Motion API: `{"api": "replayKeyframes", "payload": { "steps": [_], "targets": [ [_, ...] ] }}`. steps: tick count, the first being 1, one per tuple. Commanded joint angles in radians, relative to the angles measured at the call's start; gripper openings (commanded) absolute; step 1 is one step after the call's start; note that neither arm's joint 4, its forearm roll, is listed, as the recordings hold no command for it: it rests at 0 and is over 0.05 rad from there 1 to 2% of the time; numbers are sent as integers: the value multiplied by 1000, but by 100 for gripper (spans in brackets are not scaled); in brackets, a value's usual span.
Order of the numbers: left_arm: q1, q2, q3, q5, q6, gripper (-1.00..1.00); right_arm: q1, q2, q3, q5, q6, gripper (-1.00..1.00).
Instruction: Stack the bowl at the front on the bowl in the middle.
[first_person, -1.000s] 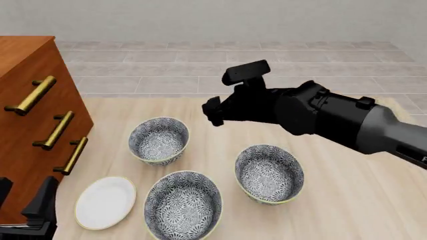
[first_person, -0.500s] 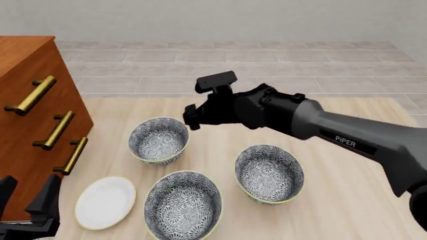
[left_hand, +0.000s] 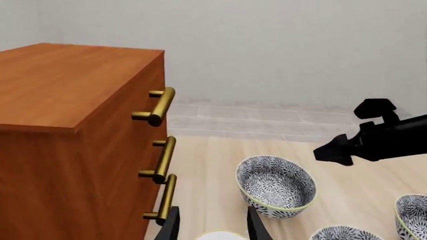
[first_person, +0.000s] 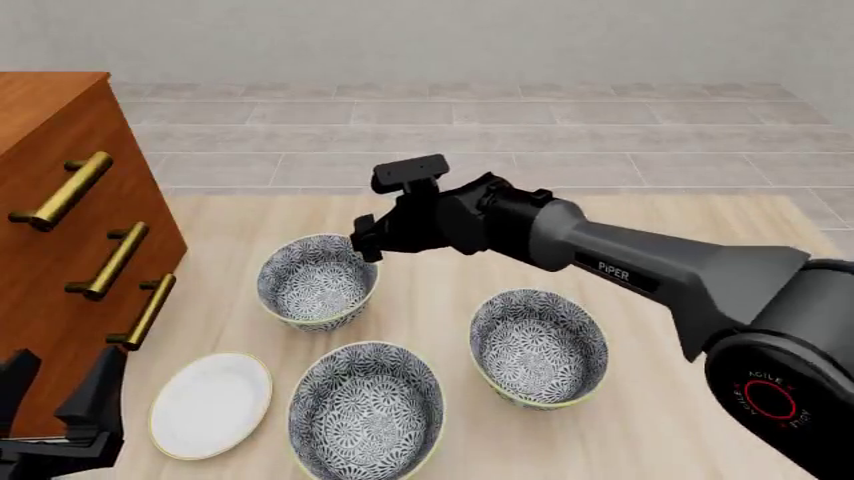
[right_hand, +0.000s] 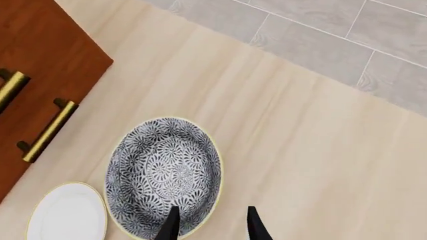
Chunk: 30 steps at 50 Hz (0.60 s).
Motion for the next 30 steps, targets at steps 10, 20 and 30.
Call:
{"api": "replayKeyframes", "payload": {
  "steps": [10,20,30],
  "targets": [
    [-4,35,8,-34,-11,100,-5,115,-92,13,12,100],
    [-9,78,19,-77,-19,100,4,159,-115,4,27,100],
    [-13,115,22,-107,-24,100,10,200,-124,-11,29,100]
  ]
}}
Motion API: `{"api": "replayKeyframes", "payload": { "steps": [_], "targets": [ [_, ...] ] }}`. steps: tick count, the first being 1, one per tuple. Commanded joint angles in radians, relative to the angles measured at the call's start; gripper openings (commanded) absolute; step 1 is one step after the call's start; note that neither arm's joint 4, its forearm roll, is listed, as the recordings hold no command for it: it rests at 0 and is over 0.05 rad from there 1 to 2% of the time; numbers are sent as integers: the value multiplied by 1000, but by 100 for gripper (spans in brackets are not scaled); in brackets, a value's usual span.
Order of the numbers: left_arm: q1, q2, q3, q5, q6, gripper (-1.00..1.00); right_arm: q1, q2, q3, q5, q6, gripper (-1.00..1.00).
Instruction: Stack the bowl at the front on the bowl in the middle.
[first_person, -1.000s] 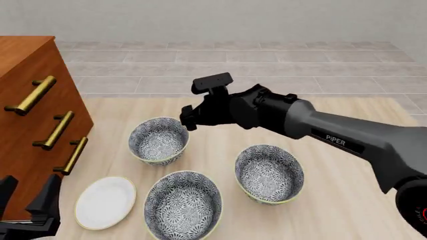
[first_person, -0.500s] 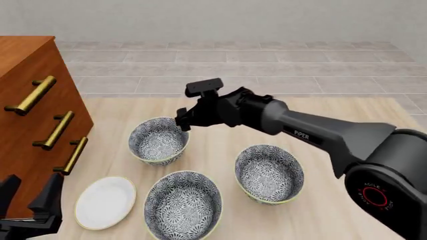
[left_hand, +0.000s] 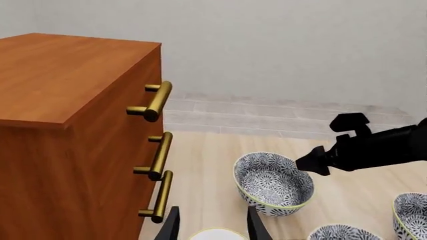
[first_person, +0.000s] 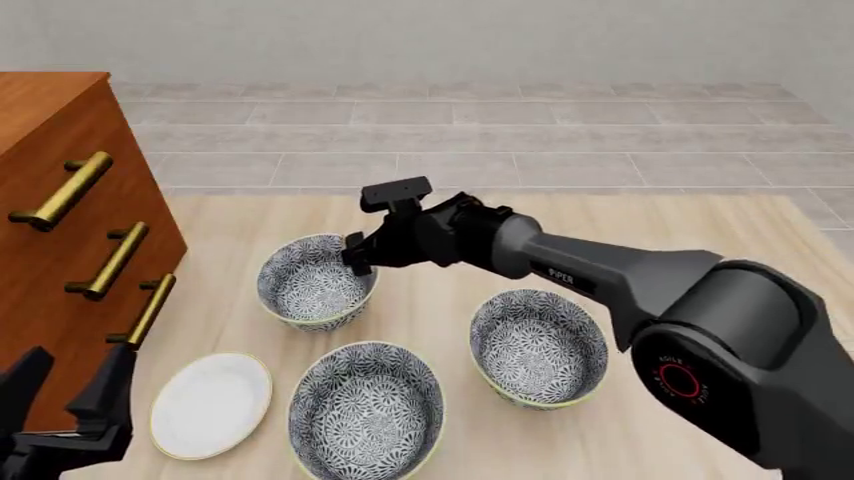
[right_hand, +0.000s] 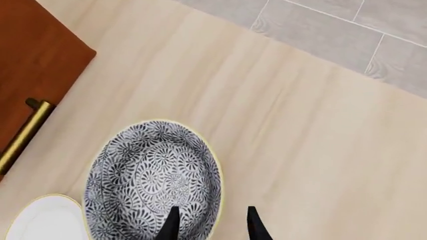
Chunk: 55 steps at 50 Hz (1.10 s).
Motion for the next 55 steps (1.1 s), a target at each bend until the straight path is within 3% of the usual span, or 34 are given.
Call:
{"api": "replayKeyframes", "payload": {
  "steps": [1,55],
  "targets": [
    [-2,39,5,-35,-5,100,6,48,-19,-12,7,100],
    [-16,80,7,-64,-15,100,36,100,81,-128,41,100]
  ]
}}
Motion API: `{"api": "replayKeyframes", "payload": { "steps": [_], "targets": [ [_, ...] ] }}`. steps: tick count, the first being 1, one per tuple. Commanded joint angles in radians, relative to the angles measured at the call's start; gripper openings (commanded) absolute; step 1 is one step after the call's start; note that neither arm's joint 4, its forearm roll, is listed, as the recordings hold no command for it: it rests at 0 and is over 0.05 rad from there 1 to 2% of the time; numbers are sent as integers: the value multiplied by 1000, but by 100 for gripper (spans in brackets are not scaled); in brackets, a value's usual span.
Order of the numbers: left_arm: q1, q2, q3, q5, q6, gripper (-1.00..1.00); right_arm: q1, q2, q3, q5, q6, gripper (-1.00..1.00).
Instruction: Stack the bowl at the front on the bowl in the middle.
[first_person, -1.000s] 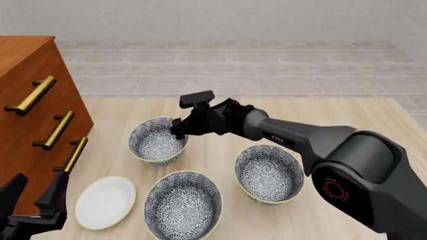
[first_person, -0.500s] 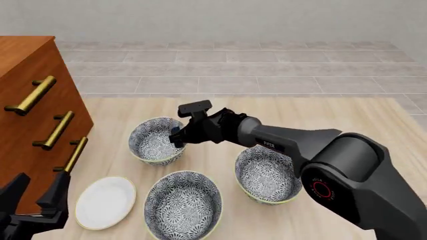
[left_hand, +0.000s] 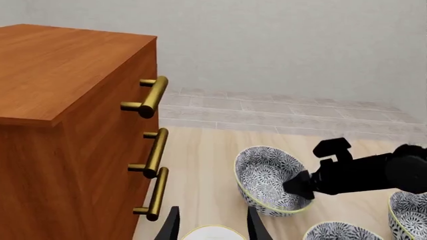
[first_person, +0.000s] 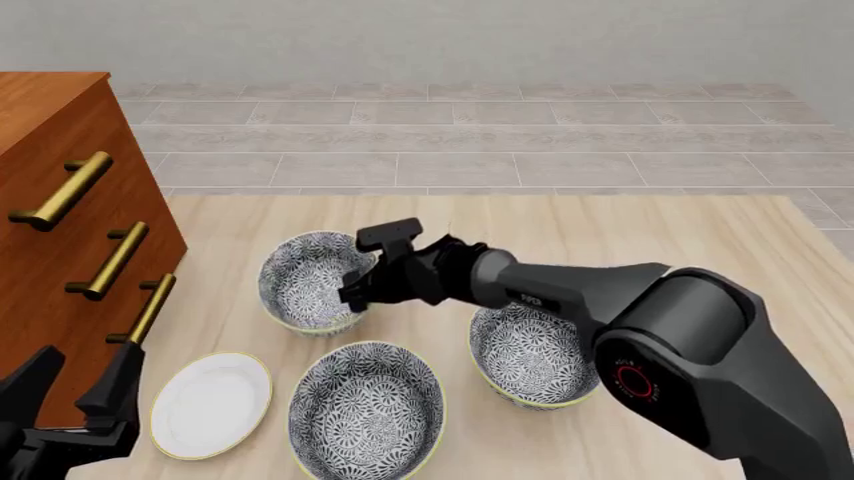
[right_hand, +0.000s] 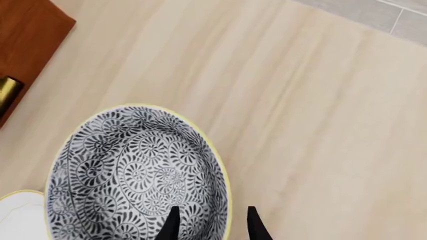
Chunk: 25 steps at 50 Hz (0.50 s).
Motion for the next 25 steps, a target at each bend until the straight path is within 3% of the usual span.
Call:
{"api": "replayKeyframes", "payload": {
  "steps": [1,6,7,25],
  "targets": [
    [-1,23,0,-21,-1,100,12,0,26,-25,14,100],
    [-1,16,0,-15,1,100,13,-1,28,-25,13,100],
    [-1,19,0,-17,-1,100,9,-1,27,-25,10,-100],
    [2,-14,0,13,3,100,11,-56,59,-49,36,-100]
  ]
}}
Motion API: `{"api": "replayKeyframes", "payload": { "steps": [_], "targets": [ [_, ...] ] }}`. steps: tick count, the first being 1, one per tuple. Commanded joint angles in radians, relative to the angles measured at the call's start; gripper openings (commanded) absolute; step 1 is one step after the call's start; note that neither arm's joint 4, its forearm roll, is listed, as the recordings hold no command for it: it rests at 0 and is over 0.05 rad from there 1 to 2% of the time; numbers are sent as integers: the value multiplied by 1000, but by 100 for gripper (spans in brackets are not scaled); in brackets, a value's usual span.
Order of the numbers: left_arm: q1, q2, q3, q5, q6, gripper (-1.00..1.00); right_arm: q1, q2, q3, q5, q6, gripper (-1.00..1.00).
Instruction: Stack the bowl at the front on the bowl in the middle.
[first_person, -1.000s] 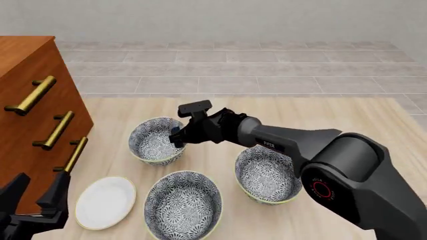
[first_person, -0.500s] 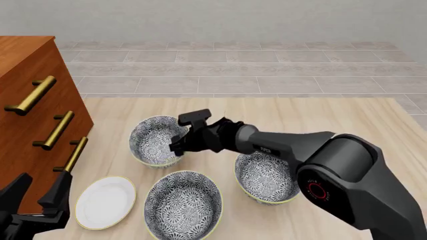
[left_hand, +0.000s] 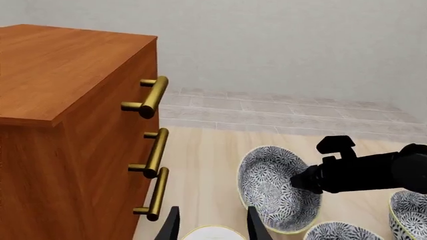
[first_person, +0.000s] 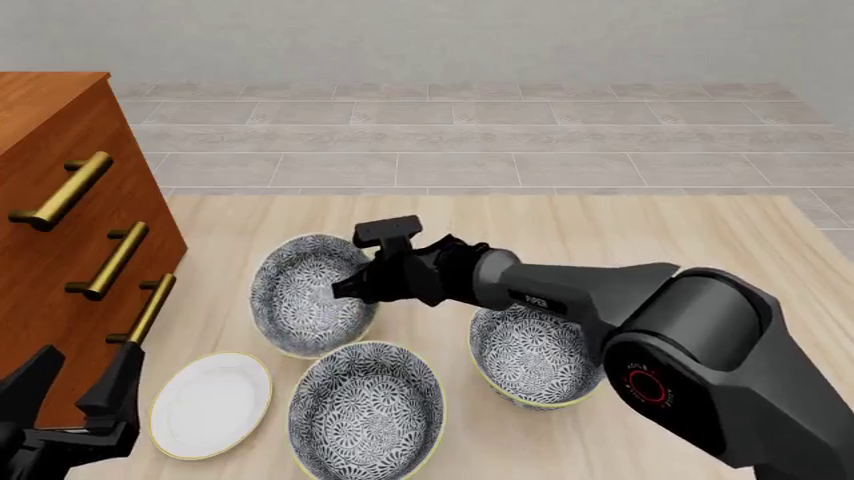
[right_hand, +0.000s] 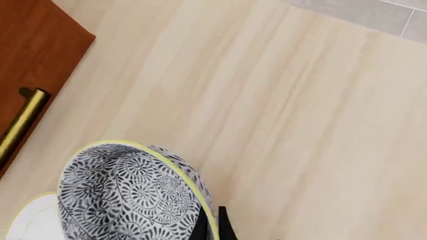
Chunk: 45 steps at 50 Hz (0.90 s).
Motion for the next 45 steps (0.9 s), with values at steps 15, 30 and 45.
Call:
{"api": "replayKeyframes", "payload": {
  "steps": [15,30,45],
  "targets": [
    [-13,-28,-2,25,-2,100,-28,-113,31,-7,39,-100],
    [-11,-24,-3,24,4,100,-58,-228,15,48,10,-100],
    [-11,-52,-7,46,11,100,-58,-329,83,81,-2,-100]
  ]
}}
